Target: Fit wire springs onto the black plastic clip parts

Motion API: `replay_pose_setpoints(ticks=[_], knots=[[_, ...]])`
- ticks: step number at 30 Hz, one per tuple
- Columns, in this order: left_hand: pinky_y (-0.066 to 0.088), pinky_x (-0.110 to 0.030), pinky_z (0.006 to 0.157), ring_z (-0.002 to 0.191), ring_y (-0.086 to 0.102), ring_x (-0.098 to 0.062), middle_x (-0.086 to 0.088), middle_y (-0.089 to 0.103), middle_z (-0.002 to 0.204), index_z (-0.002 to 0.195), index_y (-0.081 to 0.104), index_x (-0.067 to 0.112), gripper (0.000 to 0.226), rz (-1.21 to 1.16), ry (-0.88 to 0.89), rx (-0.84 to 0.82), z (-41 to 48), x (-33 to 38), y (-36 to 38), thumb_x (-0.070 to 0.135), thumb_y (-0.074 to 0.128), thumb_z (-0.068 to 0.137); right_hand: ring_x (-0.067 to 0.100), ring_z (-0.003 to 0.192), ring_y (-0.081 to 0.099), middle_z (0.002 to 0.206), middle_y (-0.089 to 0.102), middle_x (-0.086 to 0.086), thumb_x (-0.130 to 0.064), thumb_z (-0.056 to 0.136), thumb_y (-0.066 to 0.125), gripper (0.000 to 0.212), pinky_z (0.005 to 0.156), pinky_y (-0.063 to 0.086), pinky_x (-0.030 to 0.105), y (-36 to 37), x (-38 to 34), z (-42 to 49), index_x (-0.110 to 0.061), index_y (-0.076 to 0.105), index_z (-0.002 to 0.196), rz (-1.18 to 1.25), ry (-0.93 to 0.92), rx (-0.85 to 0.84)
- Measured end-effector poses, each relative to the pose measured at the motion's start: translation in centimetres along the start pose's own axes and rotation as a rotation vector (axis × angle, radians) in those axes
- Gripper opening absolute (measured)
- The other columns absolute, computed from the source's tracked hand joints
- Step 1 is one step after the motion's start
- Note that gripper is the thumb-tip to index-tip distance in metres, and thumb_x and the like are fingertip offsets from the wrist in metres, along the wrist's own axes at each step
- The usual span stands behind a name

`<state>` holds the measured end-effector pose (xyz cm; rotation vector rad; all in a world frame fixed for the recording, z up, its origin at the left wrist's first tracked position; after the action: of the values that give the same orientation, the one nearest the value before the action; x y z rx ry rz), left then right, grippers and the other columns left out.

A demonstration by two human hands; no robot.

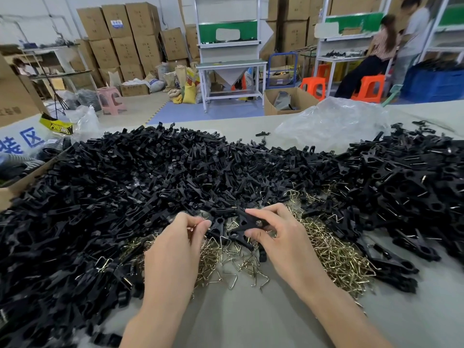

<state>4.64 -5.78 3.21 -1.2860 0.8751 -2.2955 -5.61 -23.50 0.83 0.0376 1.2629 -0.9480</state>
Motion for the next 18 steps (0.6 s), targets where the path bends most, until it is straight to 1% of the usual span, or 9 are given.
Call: replay_pose_setpoints(ticks=[2,5,6,8,10,12,14,16,18], knots=[[0.044,-0.031,0.059,0.068,0.058,-0.001,0.024,0.06,0.071,0.087,0.06,0.036,0.034,0.014,0.068,-0.003,-0.2,0.4,0.0,0.064,0.041,0.087,-0.001,0.102,0.058,0.11,0.051,-0.024,-0.027,0.092,0.073,0.038,0.085,0.043,0.01,0.0,0.0,0.0,-0.034,0.067,0.128,-0.01,-0.001,0.002],[0.039,-0.02,0.057,0.07,0.053,-0.005,0.029,0.053,0.069,0.09,0.07,0.036,0.032,0.039,0.209,0.07,-0.3,1.0,-0.3,0.056,0.046,0.092,-0.001,0.103,0.059,0.11,0.052,-0.023,-0.028,0.092,0.072,0.037,0.087,0.044,0.012,0.0,0.0,0.0,-0.035,0.067,0.129,-0.02,0.001,0.0],[0.039,-0.019,0.059,0.076,0.053,-0.008,0.027,0.054,0.074,0.091,0.073,0.034,0.032,0.036,0.238,0.086,-0.2,0.9,-0.2,0.053,0.048,0.092,-0.001,0.104,0.059,0.111,0.052,-0.023,-0.028,0.093,0.072,0.037,0.087,0.045,0.013,0.0,0.0,0.0,-0.035,0.067,0.129,-0.019,-0.001,-0.001],[0.04,-0.021,0.067,0.092,0.049,-0.011,0.021,0.057,0.092,0.092,0.076,0.032,0.029,0.021,0.262,0.073,0.0,0.7,0.1,0.049,0.053,0.091,-0.001,0.104,0.058,0.111,0.052,-0.023,-0.029,0.093,0.071,0.037,0.089,0.045,0.014,-0.1,0.0,0.0,-0.035,0.067,0.13,-0.021,-0.008,-0.005],[0.044,-0.026,0.07,0.093,0.049,-0.009,0.019,0.055,0.095,0.094,0.077,0.033,0.029,-0.018,0.238,0.016,0.2,0.4,0.4,0.05,0.054,0.09,-0.002,0.105,0.058,0.111,0.052,-0.024,-0.029,0.093,0.071,0.038,0.09,0.045,0.014,-0.1,0.0,-0.1,-0.035,0.067,0.13,-0.024,-0.013,-0.006],[0.049,-0.029,0.073,0.089,0.058,-0.005,0.02,0.06,0.092,0.093,0.074,0.038,0.023,-0.071,0.202,-0.058,0.2,0.2,0.7,0.05,0.055,0.092,-0.002,0.105,0.058,0.111,0.052,-0.023,-0.029,0.093,0.071,0.038,0.09,0.044,0.013,0.0,0.0,-0.1,-0.034,0.066,0.13,-0.027,-0.011,-0.009],[0.047,-0.019,0.074,0.086,0.063,-0.002,0.023,0.064,0.093,0.088,0.071,0.044,0.013,-0.173,0.173,-0.074,0.2,0.4,0.8,0.039,0.061,0.094,-0.002,0.105,0.058,0.111,0.052,-0.023,-0.029,0.093,0.071,0.038,0.09,0.044,0.012,0.0,0.1,0.0,-0.034,0.066,0.131,-0.032,-0.008,-0.009],[0.044,-0.009,0.068,0.077,0.064,-0.001,0.021,0.068,0.088,0.086,0.071,0.046,0.02,-0.353,0.074,-0.056,0.3,0.3,0.7,0.03,0.063,0.095,-0.001,0.104,0.058,0.111,0.052,-0.023,-0.028,0.093,0.071,0.038,0.09,0.045,0.014,0.0,0.1,0.0,-0.034,0.067,0.13,-0.03,-0.008,-0.006],[0.047,-0.009,0.063,0.068,0.065,-0.001,0.012,0.072,0.082,0.095,0.075,0.041,0.023,-0.558,-0.048,-0.086,0.5,0.1,0.8,0.023,0.061,0.098,-0.001,0.104,0.059,0.111,0.052,-0.023,-0.028,0.093,0.072,0.038,0.09,0.047,0.017,0.0,-0.1,0.0,-0.035,0.067,0.13,-0.015,-0.009,-0.011]])
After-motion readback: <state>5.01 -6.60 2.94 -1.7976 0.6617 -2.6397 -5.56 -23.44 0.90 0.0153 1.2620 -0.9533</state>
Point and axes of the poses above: each hand's wrist, its own z-axis towards the middle knuckle, its own y-axis out of the palm, x = y × z, the point moved 4 cm from there along z, towards the middle knuckle
